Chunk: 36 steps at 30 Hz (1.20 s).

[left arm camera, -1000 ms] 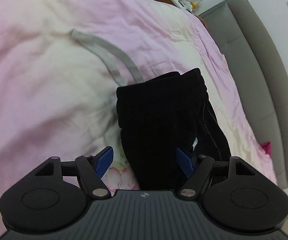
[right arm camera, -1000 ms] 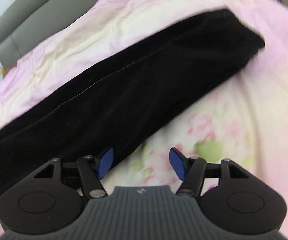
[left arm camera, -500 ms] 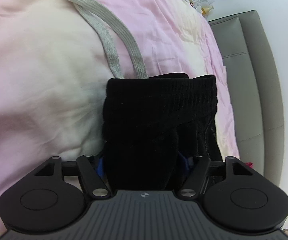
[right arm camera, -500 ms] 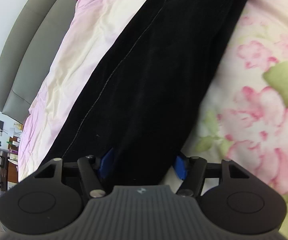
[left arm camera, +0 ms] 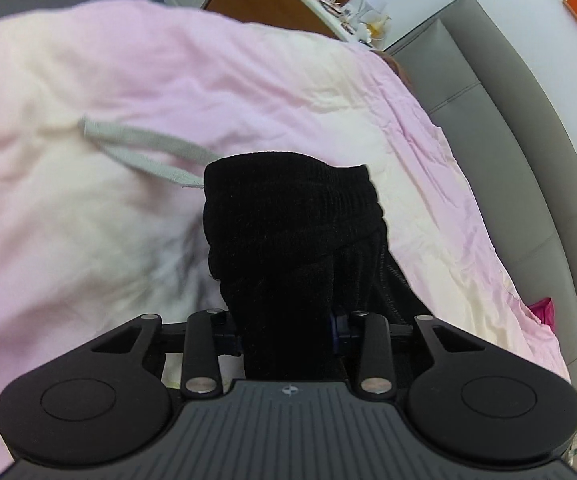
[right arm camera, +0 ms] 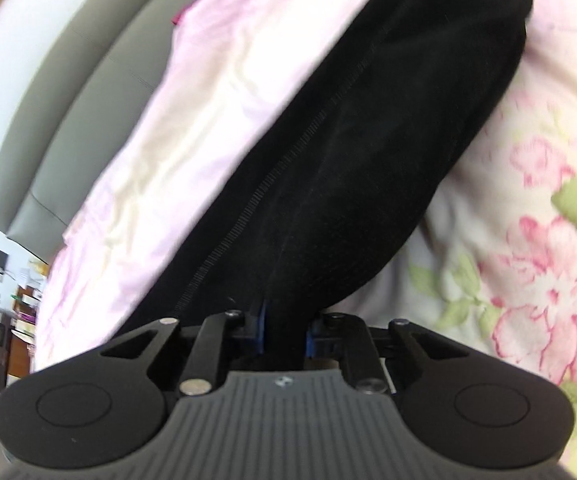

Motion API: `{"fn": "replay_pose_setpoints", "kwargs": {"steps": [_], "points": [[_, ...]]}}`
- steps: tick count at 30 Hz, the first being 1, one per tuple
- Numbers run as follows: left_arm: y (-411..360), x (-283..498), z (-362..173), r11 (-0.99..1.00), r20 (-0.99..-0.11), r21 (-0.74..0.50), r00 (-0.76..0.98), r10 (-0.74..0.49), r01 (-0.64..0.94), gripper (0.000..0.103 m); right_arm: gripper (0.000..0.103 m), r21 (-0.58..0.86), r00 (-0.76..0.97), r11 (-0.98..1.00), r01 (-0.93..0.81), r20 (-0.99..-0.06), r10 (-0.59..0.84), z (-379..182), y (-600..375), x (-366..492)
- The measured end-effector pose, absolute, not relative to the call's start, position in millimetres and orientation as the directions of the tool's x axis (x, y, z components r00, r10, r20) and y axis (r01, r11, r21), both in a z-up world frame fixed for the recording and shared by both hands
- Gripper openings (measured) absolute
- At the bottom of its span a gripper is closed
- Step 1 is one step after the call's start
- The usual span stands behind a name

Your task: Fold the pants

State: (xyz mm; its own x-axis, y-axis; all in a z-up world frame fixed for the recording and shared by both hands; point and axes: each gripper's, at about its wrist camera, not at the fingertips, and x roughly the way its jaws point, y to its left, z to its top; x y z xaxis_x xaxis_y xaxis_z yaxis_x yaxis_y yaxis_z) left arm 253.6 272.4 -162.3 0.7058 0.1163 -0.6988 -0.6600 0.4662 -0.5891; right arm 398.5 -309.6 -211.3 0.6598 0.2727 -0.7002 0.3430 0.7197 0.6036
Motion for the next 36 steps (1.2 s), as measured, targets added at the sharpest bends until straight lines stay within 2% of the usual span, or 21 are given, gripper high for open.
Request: {"fn": "replay_pose_setpoints", "kwargs": {"steps": [6, 11, 15, 21, 24, 27, 29, 33, 36], "points": [[288.2, 228.5, -116.7, 0.481, -0.713, -0.549, 0.684, 0.157, -0.683, 0.040, 0.011, 0.602, 0.633, 0.729, 0.326, -0.712, 0.305, -167.8, -304.5, 383.6], [323.0, 182.8, -95.5, 0.481, -0.745, -0.496, 0.639, 0.191, -0.723, 0.039, 0.011, 0.619, 0.590, 0.721, 0.312, -0.721, 0.363, -153.8, -282.8, 312.2], [345.3, 153.3, -100.5, 0.494, -0.773, -0.422, 0.587, 0.243, -0.760, 0.039, 0.012, 0.643, 0.556, 0.701, 0.308, -0.720, 0.416, -174.5, -260.8, 254.9], [358.1, 145.5, -148.6, 0.494, -0.833, -0.347, 0.504, 0.229, -0.797, 0.041, 0.013, 0.659, 0.518, 0.657, 0.367, -0.731, 0.444, -233.3, -243.0, 218.5], [361.8, 143.9, -158.2, 0.482, -0.852, -0.344, 0.484, 0.200, -0.806, 0.048, 0.021, 0.670, 0.496, 0.631, 0.391, -0.731, 0.469, -250.4, -246.6, 214.6], [364.3, 138.5, -149.9, 0.512, -0.865, -0.333, 0.473, 0.169, -0.792, 0.061, 0.029, 0.658, 0.479, 0.653, 0.375, -0.741, 0.471, -246.3, -248.2, 222.3], [361.6, 136.7, -138.5, 0.555, -0.873, -0.289, 0.453, 0.181, -0.780, 0.067, 0.040, 0.627, 0.476, 0.699, 0.344, -0.758, 0.447, -238.3, -252.0, 226.3], [359.1, 134.9, -114.9, 0.617, -0.881, -0.237, 0.434, 0.190, -0.751, 0.069, 0.042, 0.572, 0.474, 0.766, 0.293, -0.783, 0.403, -222.7, -270.6, 230.2], [351.6, 139.2, -91.2, 0.698, -0.861, -0.159, 0.444, 0.249, -0.698, 0.071, 0.042, 0.534, 0.476, 0.797, 0.281, -0.799, 0.368, -212.9, -291.9, 233.4]]}}
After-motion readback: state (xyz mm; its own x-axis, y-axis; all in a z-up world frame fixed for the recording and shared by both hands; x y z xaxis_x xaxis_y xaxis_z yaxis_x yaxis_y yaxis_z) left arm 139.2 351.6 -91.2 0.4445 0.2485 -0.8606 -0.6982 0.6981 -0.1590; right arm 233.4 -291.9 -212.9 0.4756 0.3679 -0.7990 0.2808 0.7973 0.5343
